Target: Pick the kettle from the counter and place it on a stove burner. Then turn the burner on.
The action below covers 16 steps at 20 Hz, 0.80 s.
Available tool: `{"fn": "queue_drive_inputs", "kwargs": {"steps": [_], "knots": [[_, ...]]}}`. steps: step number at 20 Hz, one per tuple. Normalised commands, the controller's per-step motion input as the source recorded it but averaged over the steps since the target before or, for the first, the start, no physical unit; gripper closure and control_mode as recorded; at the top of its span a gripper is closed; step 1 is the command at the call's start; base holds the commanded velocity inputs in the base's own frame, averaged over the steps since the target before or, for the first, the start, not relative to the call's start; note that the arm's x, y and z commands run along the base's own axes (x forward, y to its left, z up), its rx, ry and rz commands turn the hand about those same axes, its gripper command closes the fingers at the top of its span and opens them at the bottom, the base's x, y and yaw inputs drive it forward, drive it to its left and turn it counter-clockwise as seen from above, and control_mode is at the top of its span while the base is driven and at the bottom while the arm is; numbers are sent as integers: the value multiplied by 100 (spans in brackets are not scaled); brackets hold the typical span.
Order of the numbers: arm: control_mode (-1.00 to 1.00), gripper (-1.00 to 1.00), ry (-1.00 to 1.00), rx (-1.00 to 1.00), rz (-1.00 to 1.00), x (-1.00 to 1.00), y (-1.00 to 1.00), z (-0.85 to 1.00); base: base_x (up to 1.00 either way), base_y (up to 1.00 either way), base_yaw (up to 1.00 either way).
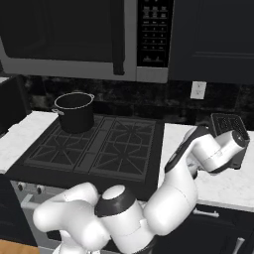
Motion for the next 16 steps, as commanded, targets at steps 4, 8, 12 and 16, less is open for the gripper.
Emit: {"fn": "queue_drive_inputs", "kwargs": {"steps": [4,8,12,16], "knots": [[-100,-100,0,0,0,11,-16,-8,0,0,0],[-100,-100,0,0,0,10,-8,-9,0,0,0],[-100,-100,0,0,0,10,0,-8,0,0,0],[-100,-100,0,0,0,2,0,-3,0,0,0]]}}
